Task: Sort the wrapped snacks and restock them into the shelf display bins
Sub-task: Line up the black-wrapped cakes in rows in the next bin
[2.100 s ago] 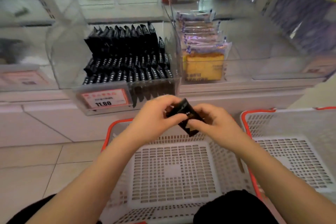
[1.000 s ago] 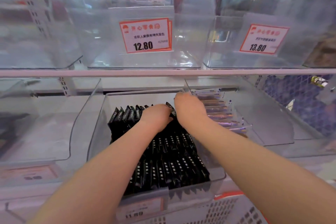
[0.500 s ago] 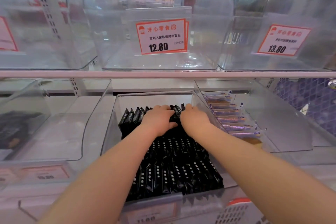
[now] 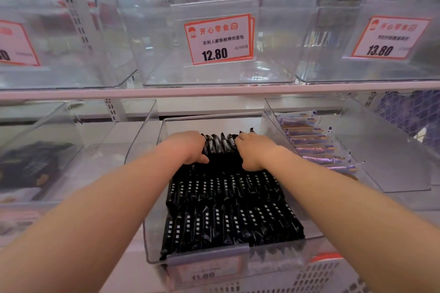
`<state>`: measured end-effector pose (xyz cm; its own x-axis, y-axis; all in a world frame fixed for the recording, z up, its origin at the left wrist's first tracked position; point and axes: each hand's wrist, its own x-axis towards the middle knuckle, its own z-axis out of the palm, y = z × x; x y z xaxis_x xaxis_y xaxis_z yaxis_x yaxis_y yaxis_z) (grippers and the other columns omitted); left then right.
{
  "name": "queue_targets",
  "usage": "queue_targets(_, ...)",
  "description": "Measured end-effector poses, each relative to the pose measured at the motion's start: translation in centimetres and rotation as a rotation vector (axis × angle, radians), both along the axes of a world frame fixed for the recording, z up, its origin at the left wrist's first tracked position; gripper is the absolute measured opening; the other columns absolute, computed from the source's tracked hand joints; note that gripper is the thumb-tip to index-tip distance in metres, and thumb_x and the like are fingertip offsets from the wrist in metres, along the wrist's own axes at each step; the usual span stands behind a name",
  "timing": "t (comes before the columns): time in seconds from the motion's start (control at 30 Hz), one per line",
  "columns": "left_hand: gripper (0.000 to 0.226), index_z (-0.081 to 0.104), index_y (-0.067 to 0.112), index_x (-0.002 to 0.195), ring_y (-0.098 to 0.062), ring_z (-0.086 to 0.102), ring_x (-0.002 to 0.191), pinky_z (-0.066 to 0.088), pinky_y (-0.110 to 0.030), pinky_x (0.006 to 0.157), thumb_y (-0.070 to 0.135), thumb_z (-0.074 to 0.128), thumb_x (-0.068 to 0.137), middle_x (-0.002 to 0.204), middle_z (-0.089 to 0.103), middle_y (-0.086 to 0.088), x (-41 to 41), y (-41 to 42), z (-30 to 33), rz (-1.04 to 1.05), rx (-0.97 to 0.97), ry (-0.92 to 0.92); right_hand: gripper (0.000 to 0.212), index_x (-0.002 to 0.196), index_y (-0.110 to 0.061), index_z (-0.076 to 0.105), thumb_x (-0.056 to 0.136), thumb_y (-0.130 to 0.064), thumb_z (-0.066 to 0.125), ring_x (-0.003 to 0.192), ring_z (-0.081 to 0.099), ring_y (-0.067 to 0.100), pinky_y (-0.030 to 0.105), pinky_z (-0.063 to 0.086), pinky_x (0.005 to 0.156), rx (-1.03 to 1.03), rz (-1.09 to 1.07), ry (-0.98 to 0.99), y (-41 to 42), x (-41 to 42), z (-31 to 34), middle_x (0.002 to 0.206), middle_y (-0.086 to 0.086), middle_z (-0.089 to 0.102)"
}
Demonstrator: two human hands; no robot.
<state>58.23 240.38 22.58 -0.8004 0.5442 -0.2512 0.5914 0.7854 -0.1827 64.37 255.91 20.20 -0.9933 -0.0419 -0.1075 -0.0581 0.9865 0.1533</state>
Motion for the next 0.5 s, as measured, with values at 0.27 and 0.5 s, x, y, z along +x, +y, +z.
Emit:
queue_targets(0.27,0.049,0.052,0.011,0.121,-0.026,0.054,0.109,0.041,-0.033,0.077,0.046,0.055,0.088,0.121,0.048,-0.007,-0.2,0.1,-0.4,0.075,0.087,0.116,0.059,0.132,-0.005,0.037,0.086,-0.029,0.063,0.126,0.039,0.028,0.038,0.041,0.096,0.059,0.189,0.178,-1.9,0.0,-1.1,0.139,0.012,0.039)
queue_targets(0.5,0.054,0.054,0.013,0.119,-0.026,0.056,0.108,0.048,-0.037,0.087,0.043,0.070,0.077,0.119,0.055,-0.006,0.4,-1.4,0.7,0.021,-0.011,0.006,0.056,0.132,-0.008,0.037,0.083,-0.022,0.061,0.124,0.039,0.028,0.037,0.034,0.100,-0.059,0.119,0.291,-3.1,-0.3,-2.0,0.136,0.011,0.040)
